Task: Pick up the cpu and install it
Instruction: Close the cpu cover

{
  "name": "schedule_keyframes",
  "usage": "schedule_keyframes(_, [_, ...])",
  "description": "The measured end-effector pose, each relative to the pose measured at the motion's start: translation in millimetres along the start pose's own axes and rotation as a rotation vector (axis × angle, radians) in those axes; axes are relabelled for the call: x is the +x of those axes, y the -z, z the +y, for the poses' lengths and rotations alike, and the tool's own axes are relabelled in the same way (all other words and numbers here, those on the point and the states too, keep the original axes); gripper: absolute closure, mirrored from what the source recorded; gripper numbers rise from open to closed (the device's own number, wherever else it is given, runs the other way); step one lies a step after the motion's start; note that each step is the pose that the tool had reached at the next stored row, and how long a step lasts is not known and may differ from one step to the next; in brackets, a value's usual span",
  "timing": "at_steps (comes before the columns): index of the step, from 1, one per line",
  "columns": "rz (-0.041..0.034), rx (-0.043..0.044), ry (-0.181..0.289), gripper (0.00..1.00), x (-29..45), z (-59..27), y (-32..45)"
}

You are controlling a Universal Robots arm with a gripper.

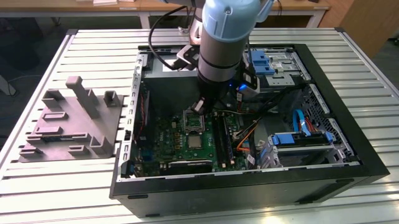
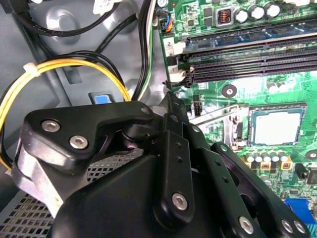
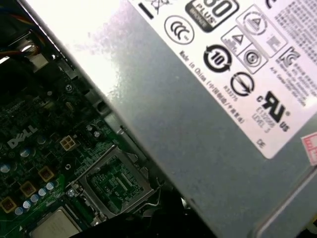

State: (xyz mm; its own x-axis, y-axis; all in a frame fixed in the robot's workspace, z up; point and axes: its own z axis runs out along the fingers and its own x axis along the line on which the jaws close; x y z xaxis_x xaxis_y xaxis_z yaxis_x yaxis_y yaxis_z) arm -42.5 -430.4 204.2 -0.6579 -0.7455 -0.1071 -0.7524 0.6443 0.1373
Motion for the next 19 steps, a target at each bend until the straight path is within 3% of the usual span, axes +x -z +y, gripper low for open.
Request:
schedule_keyframes(8, [0.025, 0.0217, -0.001, 0.89, -2.3, 2.7, 2.2])
schedule_keyframes(19, [0.052, 0.0453, -0.002, 0.89, -6.4, 7.3, 5.6])
